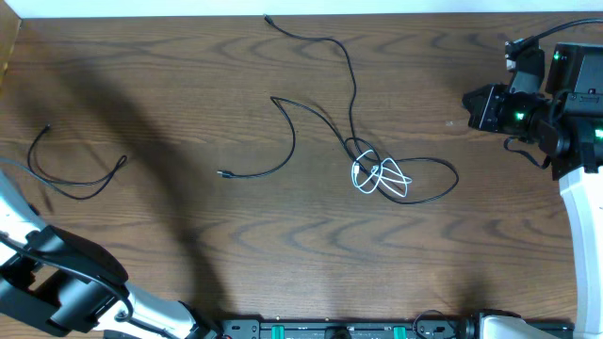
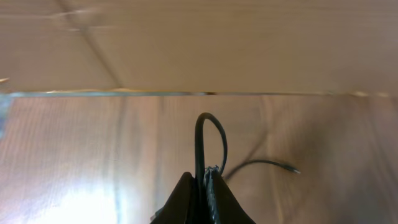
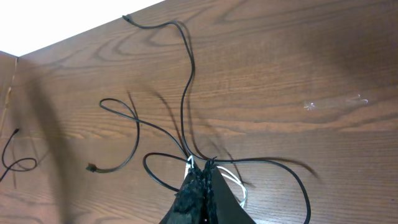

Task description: Untangle cables

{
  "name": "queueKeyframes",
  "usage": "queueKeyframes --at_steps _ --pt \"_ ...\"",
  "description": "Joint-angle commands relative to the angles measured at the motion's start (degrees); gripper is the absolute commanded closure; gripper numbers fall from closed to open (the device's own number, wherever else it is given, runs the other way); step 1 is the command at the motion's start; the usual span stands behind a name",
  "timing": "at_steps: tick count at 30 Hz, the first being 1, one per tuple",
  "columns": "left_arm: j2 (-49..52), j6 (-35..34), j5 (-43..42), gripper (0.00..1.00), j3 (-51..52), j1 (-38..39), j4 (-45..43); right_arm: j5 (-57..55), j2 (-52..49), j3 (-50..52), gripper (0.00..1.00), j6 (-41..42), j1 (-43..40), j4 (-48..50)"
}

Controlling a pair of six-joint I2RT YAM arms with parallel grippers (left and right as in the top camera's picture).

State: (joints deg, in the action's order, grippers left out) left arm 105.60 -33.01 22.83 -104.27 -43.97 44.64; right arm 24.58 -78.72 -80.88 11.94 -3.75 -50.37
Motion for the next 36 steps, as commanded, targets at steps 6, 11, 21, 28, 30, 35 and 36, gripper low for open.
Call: queueKeyframes --at_steps 6,11,21,28,30,35,36 --pt "2.62 7.48 -7.04 0.08 0.02 1.95 -7.91 -0.24 -0.15 0.17 0.99 -0.85 0.09 -0.48" --pt "2.40 7.54 -8.20 0.06 0.02 1.95 -7.32 -0.24 -0.15 0.17 0.99 -0.85 0.11 -0.48" --pt "-2.47 12.46 -28.44 0.18 0.00 1.95 -2.01 -0.24 -0.15 0.17 0.99 -0.85 0.11 -0.48" --pt "-4.52 11.74 -36.63 0.45 0.00 2.32 3.74 -0.28 -0.15 0.22 0.99 -0.87 0.09 -1.14" --pt "-5.44 11.76 -36.59 0.45 0.00 3.02 4.72 -0.28 -0.15 0.24 0.99 -0.87 0.09 -1.16" --pt "-9.68 11.76 -36.57 0.48 0.02 7.54 6.67 -0.26 -0.15 0.24 0.99 -0.87 0.11 -1.09" --pt "-10.64 11.78 -36.54 0.48 0.02 8.96 7.02 -0.26 -0.15 0.24 0.99 -0.87 0.11 -1.14"
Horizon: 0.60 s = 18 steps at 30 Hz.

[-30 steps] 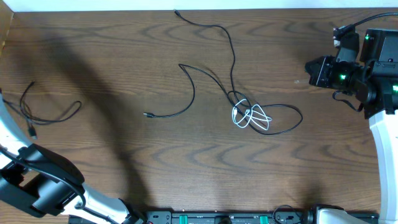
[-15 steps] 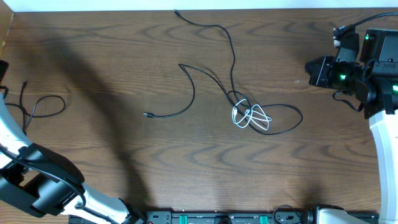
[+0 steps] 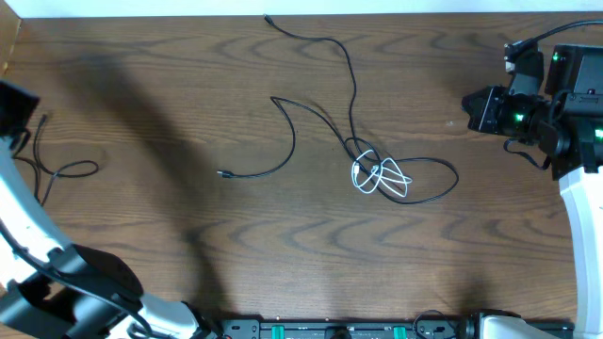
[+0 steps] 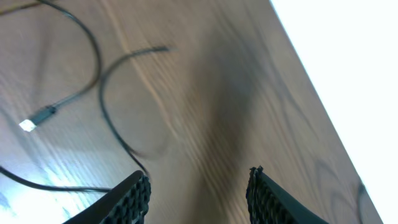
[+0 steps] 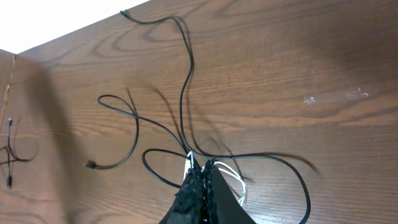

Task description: Untangle cables

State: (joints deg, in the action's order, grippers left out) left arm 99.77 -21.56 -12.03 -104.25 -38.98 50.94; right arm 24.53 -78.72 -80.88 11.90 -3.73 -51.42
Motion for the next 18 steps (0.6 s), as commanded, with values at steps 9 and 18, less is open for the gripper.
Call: queueKeyframes --at_steps 9,18 --pt "-8.20 -5.07 -0.37 0.48 1.07 21.14 8.02 -0.22 -0.15 0.42 0.98 -1.29 0.07 -0.68" --pt "-8.20 -8.17 3.32 0.48 6.73 34.62 8.72 -0.46 -0.17 0.44 0.97 -2.34 0.09 -0.81"
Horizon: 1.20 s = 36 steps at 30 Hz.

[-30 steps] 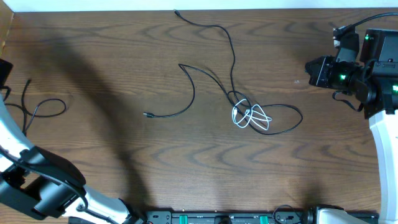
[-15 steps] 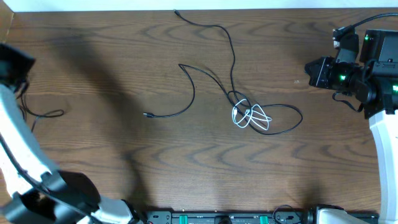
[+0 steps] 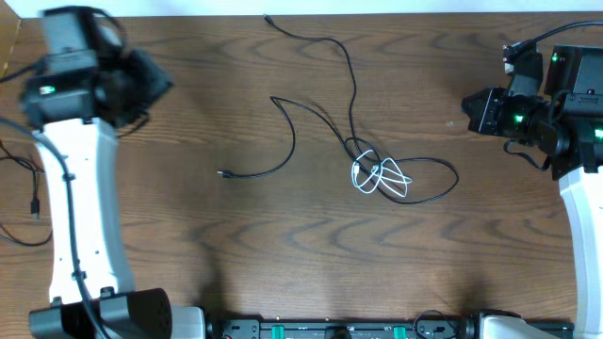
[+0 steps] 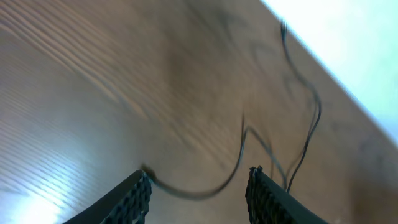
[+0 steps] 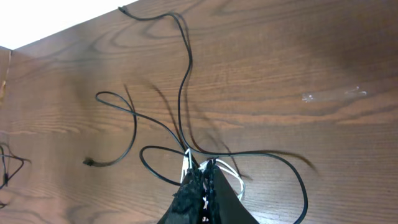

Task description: Untangle cables

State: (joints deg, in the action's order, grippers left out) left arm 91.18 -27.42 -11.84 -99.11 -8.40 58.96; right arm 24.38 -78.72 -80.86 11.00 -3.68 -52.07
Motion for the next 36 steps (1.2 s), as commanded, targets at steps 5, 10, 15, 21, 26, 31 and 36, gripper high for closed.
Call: queueKeyframes --at_steps 5,10,15,21,26,31,36 --pt "0.46 -4.76 5.03 0.48 5.09 11.85 0.31 -0.31 -0.17 0.42 0.97 -1.44 0.04 -0.26" --pt "1.33 -9.31 5.01 0.43 9.94 19.58 -4.13 -0.28 -0.17 0.42 0.96 -1.44 0.04 -0.26" --pt "3.28 -9.99 4.79 0.33 11.96 25.05 -7.76 -0.33 -0.17 0.42 0.95 -1.46 0.04 -0.70" --pt "5.77 -4.63 3.76 0.19 11.96 31.23 -13.27 -0.33 -0.17 0.42 0.94 -1.86 0.04 -0.81" --pt "8.24 3.78 -4.33 0.19 11.96 35.43 -16.83 -0.50 -0.17 0.42 0.93 -1.90 0.04 -0.98" --pt "10.43 6.29 -6.36 0.19 11.96 38.25 -17.14 -0.48 -0.17 0.42 0.92 -1.90 0.02 -1.07" --pt "12.66 8.83 -8.72 0.14 11.96 39.95 -19.28 -0.48 -0.17 0.42 0.92 -1.88 0.04 -1.07"
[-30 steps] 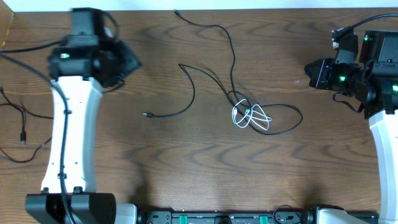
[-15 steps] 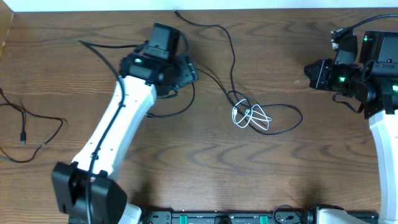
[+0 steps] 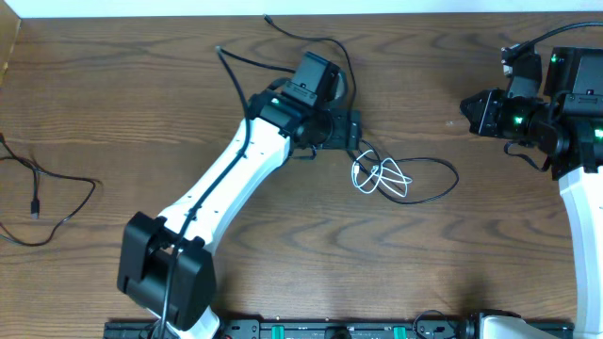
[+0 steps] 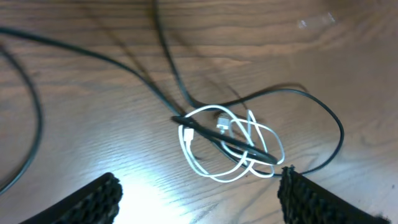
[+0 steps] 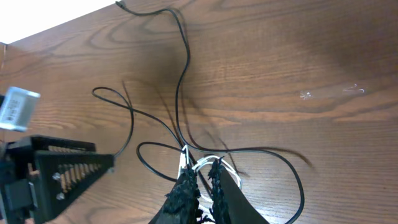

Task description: Untangle cables

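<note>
A white cable is knotted with black cables in a tangle right of the table's middle. My left gripper hovers just left of and behind the tangle, wide open and empty; in its wrist view the left gripper has its fingers far apart. My right gripper hangs to the right of the tangle. In its own view the right gripper shows a narrow gap between its fingertips, nothing in it. A long black cable runs from the tangle to the back edge.
A separate black cable lies loose at the table's far left edge. The left arm stretches diagonally from the front left across the wooden table. The left gripper's finger shows at the left of the right wrist view.
My left arm has moved from the back left of the table to the middle, its gripper now wider open beside the tangle. The right gripper's fingertips have parted slightly.
At first my left gripper was shut on a black cable at the left of the table, the right gripper shut and still. Then the left gripper was open, with that cable lying at the left edge. It then stood at the back left, and now by the tangle.
</note>
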{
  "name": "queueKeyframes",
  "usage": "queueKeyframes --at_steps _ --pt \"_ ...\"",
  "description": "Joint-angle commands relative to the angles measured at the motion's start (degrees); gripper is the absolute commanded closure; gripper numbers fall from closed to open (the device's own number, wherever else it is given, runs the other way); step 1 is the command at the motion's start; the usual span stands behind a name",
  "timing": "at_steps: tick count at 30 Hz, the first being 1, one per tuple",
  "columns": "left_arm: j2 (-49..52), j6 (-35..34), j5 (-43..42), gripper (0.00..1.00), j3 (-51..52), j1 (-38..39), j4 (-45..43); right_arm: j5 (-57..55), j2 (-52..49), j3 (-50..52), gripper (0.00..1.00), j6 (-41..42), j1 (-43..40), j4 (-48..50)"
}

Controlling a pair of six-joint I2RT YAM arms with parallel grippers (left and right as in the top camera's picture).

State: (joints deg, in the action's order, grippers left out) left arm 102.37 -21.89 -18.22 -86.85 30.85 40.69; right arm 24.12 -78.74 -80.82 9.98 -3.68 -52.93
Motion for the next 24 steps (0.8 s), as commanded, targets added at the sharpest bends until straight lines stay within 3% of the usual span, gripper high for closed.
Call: queueKeyframes --at_steps 1,6,11,17,24 --pt "1.97 3.26 -2.36 0.14 -0.31 0.85 -1.81 -0.22 -0.15 0.37 0.92 -0.85 0.04 -0.22" --pt "3.74 1.46 -3.43 0.13 -0.31 1.11 -4.81 -0.22 -0.15 0.37 0.92 -0.85 0.04 -0.52" --pt "7.10 -13.53 -3.19 0.13 -0.31 1.11 -5.29 -0.24 -0.15 0.37 0.92 -0.85 0.02 -0.66" --pt "11.67 -25.16 -3.21 0.13 -0.31 1.11 -6.82 -0.24 -0.15 0.37 0.92 -0.87 0.02 -0.76" --pt "13.29 -29.49 -3.54 0.21 -0.31 1.11 -6.80 -1.53 -0.15 0.39 0.92 -0.87 0.04 -1.11"
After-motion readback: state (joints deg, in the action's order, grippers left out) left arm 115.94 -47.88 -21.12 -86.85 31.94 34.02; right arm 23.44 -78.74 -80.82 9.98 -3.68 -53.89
